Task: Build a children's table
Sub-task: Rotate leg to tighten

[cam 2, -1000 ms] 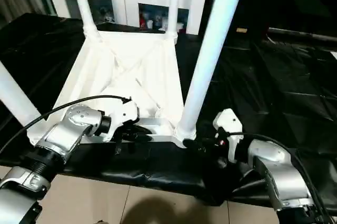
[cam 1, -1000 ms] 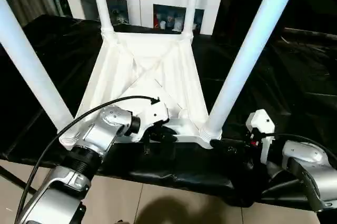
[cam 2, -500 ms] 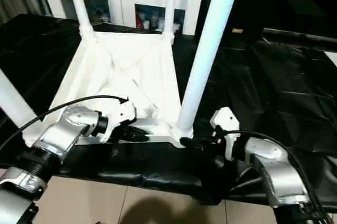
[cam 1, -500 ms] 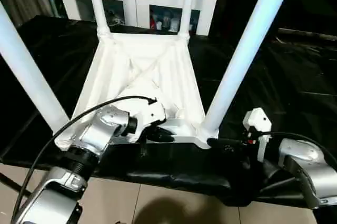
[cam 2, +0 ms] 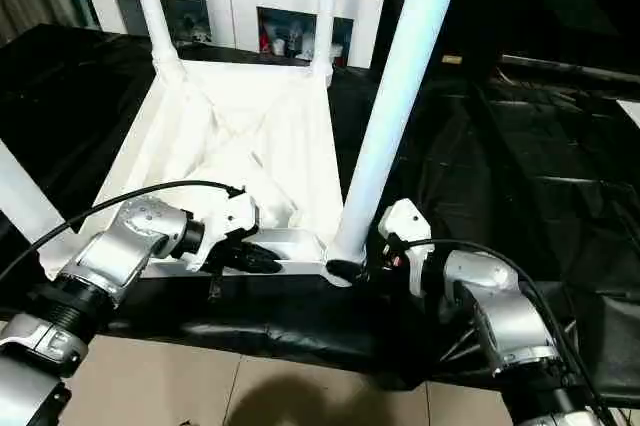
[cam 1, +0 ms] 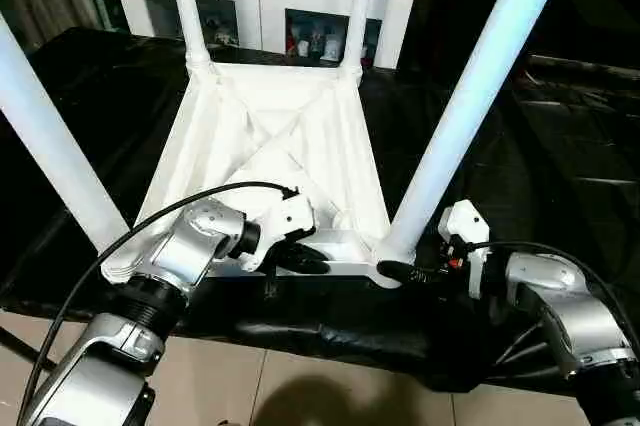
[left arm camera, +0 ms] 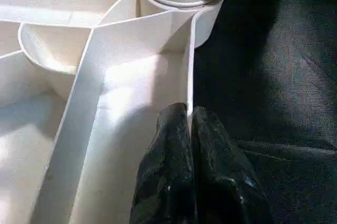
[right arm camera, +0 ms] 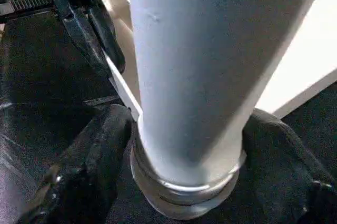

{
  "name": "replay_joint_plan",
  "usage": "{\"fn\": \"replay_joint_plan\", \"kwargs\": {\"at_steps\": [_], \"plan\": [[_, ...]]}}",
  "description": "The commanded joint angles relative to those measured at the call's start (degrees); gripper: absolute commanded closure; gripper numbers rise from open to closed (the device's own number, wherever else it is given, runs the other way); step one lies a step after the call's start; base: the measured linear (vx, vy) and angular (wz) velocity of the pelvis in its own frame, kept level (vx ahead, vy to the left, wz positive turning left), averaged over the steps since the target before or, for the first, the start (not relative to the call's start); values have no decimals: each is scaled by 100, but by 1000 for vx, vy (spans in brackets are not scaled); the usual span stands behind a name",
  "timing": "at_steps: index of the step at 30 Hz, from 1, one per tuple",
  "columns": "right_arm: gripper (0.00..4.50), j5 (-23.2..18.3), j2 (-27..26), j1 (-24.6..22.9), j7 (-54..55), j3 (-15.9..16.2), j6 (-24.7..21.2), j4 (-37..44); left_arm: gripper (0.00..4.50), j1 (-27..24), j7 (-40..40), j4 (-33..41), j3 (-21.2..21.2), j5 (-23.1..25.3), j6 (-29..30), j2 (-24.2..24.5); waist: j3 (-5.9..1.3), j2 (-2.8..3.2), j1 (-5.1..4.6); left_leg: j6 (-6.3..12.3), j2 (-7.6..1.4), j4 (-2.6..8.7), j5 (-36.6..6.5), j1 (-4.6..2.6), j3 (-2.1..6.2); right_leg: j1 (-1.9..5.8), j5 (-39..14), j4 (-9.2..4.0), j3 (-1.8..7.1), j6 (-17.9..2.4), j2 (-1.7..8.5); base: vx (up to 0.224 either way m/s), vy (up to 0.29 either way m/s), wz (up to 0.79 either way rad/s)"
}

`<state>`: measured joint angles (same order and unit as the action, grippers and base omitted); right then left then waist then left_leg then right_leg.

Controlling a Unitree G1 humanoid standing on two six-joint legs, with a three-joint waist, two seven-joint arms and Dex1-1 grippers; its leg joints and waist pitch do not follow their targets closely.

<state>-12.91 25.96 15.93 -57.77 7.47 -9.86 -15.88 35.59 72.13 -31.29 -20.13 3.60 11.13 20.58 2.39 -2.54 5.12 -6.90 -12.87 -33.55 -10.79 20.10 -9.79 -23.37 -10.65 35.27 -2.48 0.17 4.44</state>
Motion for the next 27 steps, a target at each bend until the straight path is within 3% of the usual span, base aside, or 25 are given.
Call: {"fn": "replay_joint_plan", "kwargs": {"at_steps": [1, 4, 15, 18, 22, 25, 27], "plan": [[151, 46, 17, 96, -53, 25, 113, -134, 450, -86, -23, -183, -212, 134, 142, 8, -329, -63, 30, 428, 3, 365, -862, 26, -64, 329, -749, -363, 167, -1287, 265, 0, 0, 0], [178, 31, -12, 146, -68, 21, 118, -197, 450, -80, -15, -207, -198, 126, 132, 18, -327, -59, 30, 428, 3, 367, -855, 22, -63, 325, -695, -357, 168, -1301, 259, 0, 0, 0], [189, 65, -84, 188, -32, 1, 209, -410, 450, -115, -73, -242, -190, 163, 147, 62, -324, -98, 15, 352, -3, 384, -1021, 15, -55, 321, -847, -378, 166, -1260, 258, 0, 0, 0], [189, 83, -337, 290, 606, -263, 238, -774, 450, -100, -422, -351, -101, 192, 202, -69, -313, -91, -3, 301, 5, 395, -1100, 32, -50, 315, -1009, -391, 162, -1236, 268, 0, 0, 0], [189, 8, -1098, 501, 2198, -832, 314, -1581, 450, 127, -1523, -858, 77, 314, 389, -619, -294, -98, -86, 67, 24, 423, -1510, 4, -36, 257, -1961, -498, 146, -966, 262, 0, 0, 0], [189, 100, -1377, 596, 2894, -937, 366, -1810, 450, 308, -2001, -1160, 156, 345, 478, -875, -291, -93, -93, 53, 31, 433, -1638, -15, -26, 229, -2208, -550, 144, -839, 260, 0, 0, 0], [190, 283, -1701, 794, 3712, -975, 414, -2079, 450, 574, -2685, -1556, 278, 379, 616, -1181, -288, -42, -115, 24, 48, 436, -1720, -14, -18, 221, -2306, -568, 137, -792, 251, 0, 0, 0]]}}
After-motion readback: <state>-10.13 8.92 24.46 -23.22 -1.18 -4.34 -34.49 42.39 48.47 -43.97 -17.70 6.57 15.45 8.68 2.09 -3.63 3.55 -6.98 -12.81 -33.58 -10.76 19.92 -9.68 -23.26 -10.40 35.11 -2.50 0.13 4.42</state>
